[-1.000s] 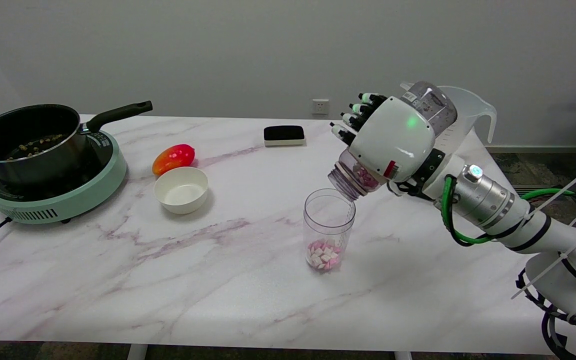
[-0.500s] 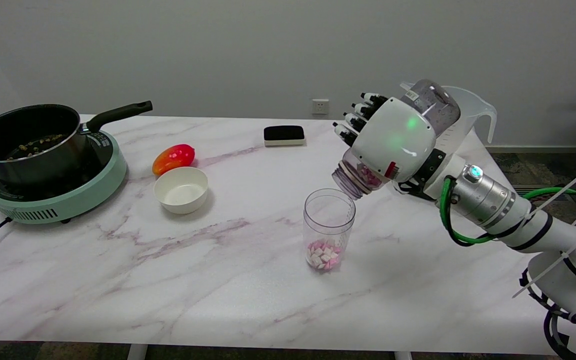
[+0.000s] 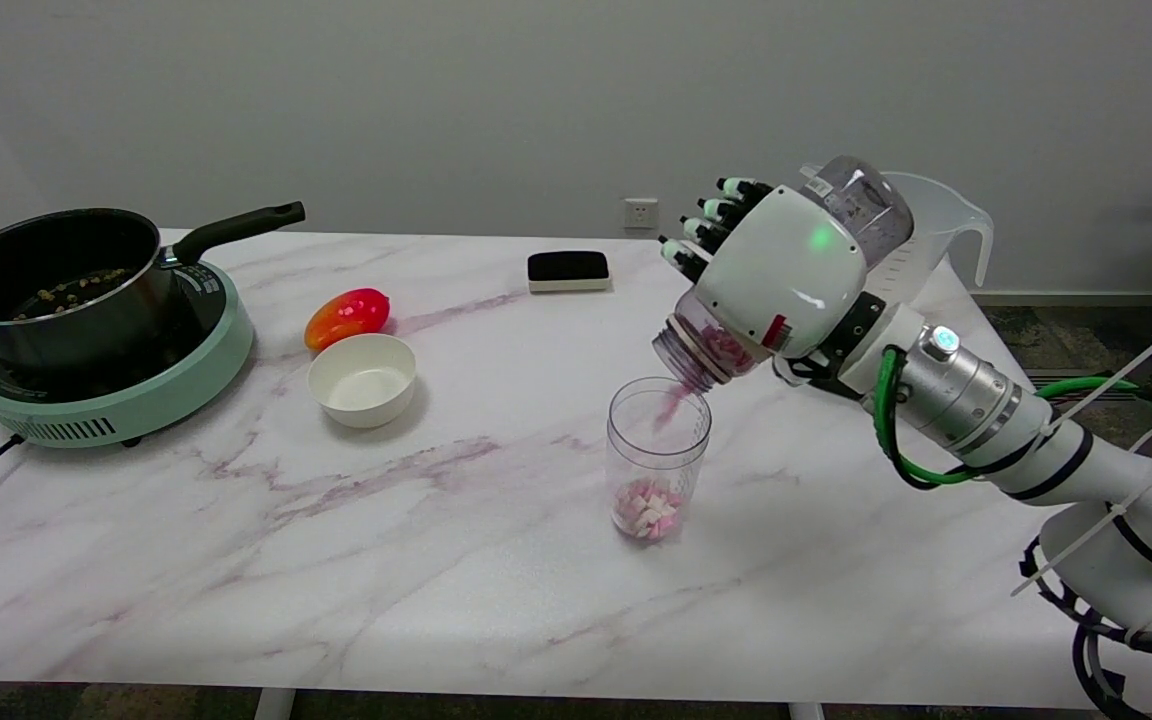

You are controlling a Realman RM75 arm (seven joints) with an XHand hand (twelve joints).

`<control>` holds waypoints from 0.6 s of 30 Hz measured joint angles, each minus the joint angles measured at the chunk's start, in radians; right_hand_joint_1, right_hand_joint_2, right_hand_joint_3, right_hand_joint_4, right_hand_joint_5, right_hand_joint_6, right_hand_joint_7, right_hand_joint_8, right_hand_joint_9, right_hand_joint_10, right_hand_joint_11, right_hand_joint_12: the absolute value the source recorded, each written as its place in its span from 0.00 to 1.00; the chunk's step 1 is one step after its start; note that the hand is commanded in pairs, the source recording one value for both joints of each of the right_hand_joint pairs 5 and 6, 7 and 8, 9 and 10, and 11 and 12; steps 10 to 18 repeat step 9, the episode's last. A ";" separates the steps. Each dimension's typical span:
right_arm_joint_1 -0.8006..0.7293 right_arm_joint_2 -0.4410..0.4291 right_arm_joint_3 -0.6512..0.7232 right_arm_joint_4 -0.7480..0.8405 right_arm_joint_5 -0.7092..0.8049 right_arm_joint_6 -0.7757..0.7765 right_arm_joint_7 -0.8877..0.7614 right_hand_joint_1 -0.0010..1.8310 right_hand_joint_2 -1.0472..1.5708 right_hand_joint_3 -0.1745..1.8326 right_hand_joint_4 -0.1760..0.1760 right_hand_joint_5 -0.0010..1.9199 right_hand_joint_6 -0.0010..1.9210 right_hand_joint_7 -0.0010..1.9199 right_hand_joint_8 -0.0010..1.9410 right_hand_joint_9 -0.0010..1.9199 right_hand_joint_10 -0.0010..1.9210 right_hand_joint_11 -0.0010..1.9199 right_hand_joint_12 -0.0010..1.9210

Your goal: Pour the contents of the bottle into the measuring cup.

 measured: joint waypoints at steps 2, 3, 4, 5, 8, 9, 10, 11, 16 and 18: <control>0.003 0.000 -0.017 0.000 0.018 -0.014 0.003 0.77 1.00 0.38 0.50 1.00 1.00 1.00 0.99 0.97 0.97 0.79 0.79; 0.004 -0.001 -0.027 0.000 0.028 -0.020 0.005 0.77 1.00 0.39 0.50 1.00 1.00 1.00 0.99 0.97 0.97 0.79 0.79; 0.006 -0.002 -0.036 0.000 0.036 -0.025 0.007 0.77 1.00 0.39 0.50 1.00 1.00 1.00 0.99 0.97 0.97 0.79 0.79; 0.008 -0.003 -0.043 0.000 0.045 -0.030 0.009 0.77 1.00 0.39 0.50 1.00 1.00 1.00 0.99 0.97 0.97 0.79 0.79; 0.012 -0.007 -0.068 0.000 0.071 -0.046 0.016 0.77 1.00 0.39 0.50 1.00 1.00 1.00 0.99 0.97 0.97 0.79 0.79; 0.013 -0.008 -0.074 0.000 0.079 -0.051 0.019 0.77 1.00 0.39 0.50 1.00 1.00 1.00 0.99 0.97 0.97 0.79 0.79; 0.013 -0.008 -0.074 0.000 0.079 -0.051 0.019 0.77 1.00 0.39 0.50 1.00 1.00 1.00 0.99 0.97 0.97 0.79 0.79; 0.013 -0.008 -0.074 0.000 0.079 -0.051 0.019 0.77 1.00 0.39 0.50 1.00 1.00 1.00 0.99 0.97 0.97 0.79 0.79; 0.013 -0.008 -0.074 0.000 0.079 -0.051 0.019 0.77 1.00 0.39 0.50 1.00 1.00 1.00 0.99 0.97 0.97 0.79 0.79; 0.013 -0.008 -0.074 0.000 0.079 -0.051 0.019 0.77 1.00 0.39 0.50 1.00 1.00 1.00 0.99 0.97 0.97 0.79 0.79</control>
